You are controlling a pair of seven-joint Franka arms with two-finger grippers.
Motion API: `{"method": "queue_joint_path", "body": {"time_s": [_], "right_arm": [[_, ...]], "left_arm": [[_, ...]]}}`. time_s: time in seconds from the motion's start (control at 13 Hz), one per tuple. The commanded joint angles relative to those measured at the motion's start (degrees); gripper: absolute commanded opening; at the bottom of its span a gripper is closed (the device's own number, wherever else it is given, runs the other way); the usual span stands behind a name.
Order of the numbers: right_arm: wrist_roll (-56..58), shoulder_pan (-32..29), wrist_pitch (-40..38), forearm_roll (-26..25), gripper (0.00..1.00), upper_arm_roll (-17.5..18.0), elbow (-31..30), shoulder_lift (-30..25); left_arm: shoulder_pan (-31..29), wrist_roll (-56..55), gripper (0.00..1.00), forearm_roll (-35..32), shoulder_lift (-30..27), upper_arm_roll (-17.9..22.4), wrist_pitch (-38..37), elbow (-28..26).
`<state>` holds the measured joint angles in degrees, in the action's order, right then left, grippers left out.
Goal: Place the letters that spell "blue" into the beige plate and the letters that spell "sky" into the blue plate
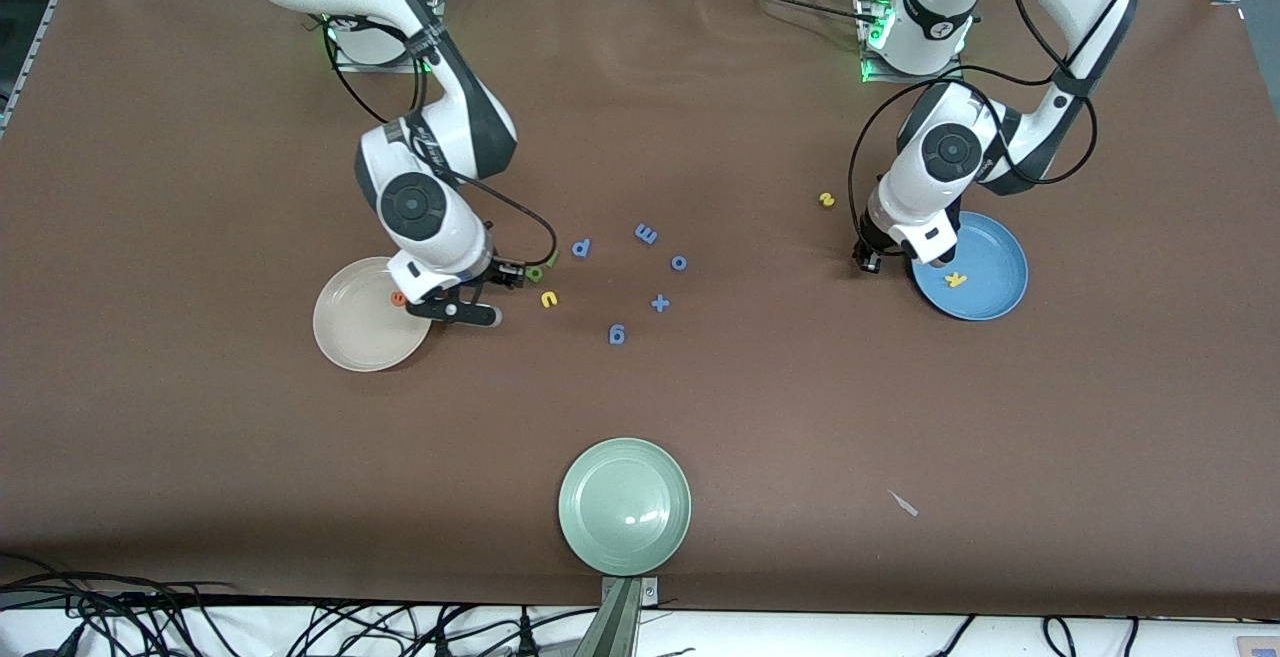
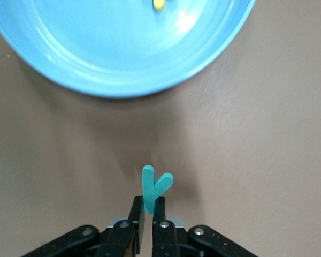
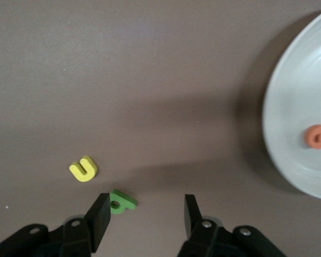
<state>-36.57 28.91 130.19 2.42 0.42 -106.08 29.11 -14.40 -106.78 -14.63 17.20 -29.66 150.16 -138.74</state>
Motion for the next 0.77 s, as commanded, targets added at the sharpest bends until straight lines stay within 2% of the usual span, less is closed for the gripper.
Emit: {"method": "queue_joint_path", "body": {"time_s": [0.0, 0.15, 0.46, 0.69], "right_arm": [[-4.7, 2.2, 3.5, 1.0, 0.65, -0.1, 1.8, 3.6], [-5.4, 2.8, 4.4, 1.0, 0.65, -0.1, 1.4, 4.6], [-5.7, 3.0, 4.5, 1.2, 0.65, 0.0, -0.7, 4.7], [-8.6, 3.3, 5.7, 1.1, 0.65, 0.5, -1.8, 4.7]], "left_arm": [[-1.9, 0.2, 0.05, -1.8, -2.7, -0.4, -3.0, 0.6], [-4.4, 2.7, 0.05, -1.7, -3.2, -0.4, -3.1, 0.8], [-13.3, 16.3, 0.05, -1.9, -4.1, -0.3, -5.3, 0.7], [-16.9, 22.4, 0.06, -2.0, -3.8, -0.2, -5.3, 0.0]]}}
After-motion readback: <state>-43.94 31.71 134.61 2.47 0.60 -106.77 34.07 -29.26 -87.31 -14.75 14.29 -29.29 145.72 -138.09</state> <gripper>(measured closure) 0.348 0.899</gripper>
